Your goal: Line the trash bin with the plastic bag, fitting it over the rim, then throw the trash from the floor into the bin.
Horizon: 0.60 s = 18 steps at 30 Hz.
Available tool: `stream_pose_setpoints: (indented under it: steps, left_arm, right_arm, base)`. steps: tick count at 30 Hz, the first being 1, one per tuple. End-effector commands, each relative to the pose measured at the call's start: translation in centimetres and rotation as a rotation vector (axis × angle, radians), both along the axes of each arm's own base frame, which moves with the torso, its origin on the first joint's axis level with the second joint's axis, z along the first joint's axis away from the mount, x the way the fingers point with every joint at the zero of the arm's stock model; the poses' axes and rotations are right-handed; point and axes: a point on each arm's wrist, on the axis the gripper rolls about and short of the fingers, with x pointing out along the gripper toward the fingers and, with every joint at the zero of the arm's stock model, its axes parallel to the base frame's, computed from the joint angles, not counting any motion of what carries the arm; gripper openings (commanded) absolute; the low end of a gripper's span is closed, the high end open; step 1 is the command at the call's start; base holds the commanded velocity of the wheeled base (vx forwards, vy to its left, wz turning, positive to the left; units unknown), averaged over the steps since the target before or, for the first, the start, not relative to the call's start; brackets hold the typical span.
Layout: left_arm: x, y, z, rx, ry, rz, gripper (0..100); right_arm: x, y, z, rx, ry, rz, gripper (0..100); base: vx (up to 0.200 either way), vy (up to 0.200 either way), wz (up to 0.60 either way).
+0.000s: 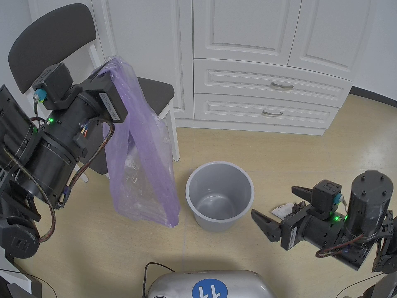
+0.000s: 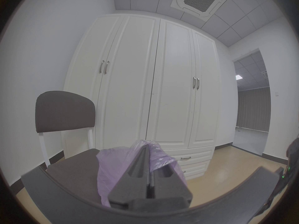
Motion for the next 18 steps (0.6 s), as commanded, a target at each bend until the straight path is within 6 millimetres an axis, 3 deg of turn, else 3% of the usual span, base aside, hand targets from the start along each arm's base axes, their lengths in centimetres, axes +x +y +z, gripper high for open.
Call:
stream_pose_setpoints:
  steps: [1, 12, 18]
  left_arm:
    - [0.0, 0.0, 0.1, -0.006, -0.004, 0.003, 0]
    - [0.3, 0.5, 0.2, -0.007, -0.005, 0.031, 0]
    - [0.5, 1.0, 0.5, -0.015, -0.016, 0.054, 0]
  right_arm:
    - [-0.1, 2.2, -1.2, -0.007, 0.036, 0.028, 100]
    - [-0.4, 7.4, -6.5, 0.015, 0.058, 0.038, 100]
    - [-0.5, 9.0, -9.2, 0.021, 0.098, 0.050, 100]
  base:
    - [0.000, 0.000, 0.00]
    - [0.000, 0.000, 0.00]
    - [0.000, 0.000, 0.00]
